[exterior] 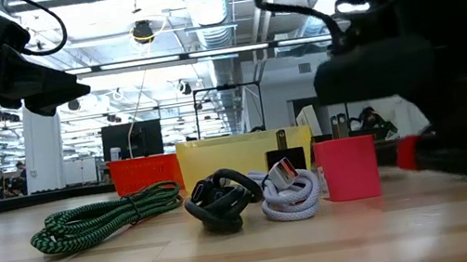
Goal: Pick and place items into bin
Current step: Put the right black charger cable into the yellow bin
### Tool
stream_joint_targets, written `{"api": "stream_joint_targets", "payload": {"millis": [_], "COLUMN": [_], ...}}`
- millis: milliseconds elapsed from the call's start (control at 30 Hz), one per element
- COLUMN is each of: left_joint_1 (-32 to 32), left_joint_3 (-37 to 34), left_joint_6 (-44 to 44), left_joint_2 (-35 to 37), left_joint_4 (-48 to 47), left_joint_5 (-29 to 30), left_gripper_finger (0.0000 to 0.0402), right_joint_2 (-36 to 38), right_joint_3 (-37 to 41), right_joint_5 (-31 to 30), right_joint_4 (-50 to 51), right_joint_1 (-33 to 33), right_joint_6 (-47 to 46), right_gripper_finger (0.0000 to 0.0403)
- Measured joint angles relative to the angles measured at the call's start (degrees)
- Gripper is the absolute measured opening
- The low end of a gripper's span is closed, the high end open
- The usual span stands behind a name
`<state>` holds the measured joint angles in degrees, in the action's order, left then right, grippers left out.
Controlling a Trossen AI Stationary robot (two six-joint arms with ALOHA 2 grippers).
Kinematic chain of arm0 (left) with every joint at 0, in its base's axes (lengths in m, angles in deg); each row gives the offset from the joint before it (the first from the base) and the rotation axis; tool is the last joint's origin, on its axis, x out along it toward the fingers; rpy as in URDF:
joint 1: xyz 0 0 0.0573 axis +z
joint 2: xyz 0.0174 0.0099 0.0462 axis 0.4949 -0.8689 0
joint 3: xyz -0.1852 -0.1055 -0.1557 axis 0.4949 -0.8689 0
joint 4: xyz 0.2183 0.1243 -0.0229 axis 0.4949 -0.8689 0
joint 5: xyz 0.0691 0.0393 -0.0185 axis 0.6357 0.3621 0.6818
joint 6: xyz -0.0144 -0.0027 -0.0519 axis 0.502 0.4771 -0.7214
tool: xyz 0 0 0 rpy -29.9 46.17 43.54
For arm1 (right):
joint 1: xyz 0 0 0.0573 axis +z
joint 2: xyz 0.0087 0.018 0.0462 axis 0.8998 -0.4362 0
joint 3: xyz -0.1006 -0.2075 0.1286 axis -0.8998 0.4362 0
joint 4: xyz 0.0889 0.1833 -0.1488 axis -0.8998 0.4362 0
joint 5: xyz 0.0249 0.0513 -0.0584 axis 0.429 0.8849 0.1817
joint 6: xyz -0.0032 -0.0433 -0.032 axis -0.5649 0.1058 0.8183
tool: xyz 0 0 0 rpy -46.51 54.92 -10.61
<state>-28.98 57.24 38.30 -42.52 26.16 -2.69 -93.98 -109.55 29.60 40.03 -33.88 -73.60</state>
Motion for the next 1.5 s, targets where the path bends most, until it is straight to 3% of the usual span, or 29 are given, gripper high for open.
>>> {"api": "stream_joint_targets", "payload": {"millis": [233,333,567,733,933,1133,1333,1500], "left_joint_1": [0.00,0.00,-0.02,0.00,0.00,0.00,-0.01,-0.02], "left_joint_3": [0.00,0.00,0.00,0.00,0.00,0.00,-0.01,-0.02], "left_joint_6": [-0.01,0.00,-0.01,-0.01,-0.02,0.00,-0.02,-0.01], "left_joint_2": [0.00,-0.01,0.01,0.01,-0.01,-0.02,-0.02,-0.02], "left_joint_4": [0.00,0.00,0.00,0.00,0.00,-0.01,0.00,0.00], "left_joint_5": [0.00,0.00,-0.02,-0.01,0.00,0.00,0.00,0.00], "left_gripper_finger": [0.0220,0.0220,0.0220,0.0220,0.0220,0.0220,0.0220,0.0220], "right_joint_2": [0.05,0.06,4.14,8.41,10.53,9.28,7.48,7.50], "right_joint_3": [-6.60,-11.33,-19.31,-21.48,-21.84,-21.87,-21.26,-19.51], "right_joint_5": [-0.52,-3.39,-16.80,-22.01,-20.94,-13.42,-6.53,-6.29], "right_joint_4": [14.33,20.37,20.22,16.81,12.21,3.51,-1.84,-2.21], "right_joint_1": [-1.03,-1.67,-6.38,-13.15,-24.12,-35.07,-41.24,-42.01], "right_joint_6": [-0.42,0.54,9.89,22.55,38.01,51.12,56.31,56.70], "right_gripper_finger": [0.0030,0.0030,0.0030,0.0031,0.0031,0.0034,0.0040,0.0063]}}
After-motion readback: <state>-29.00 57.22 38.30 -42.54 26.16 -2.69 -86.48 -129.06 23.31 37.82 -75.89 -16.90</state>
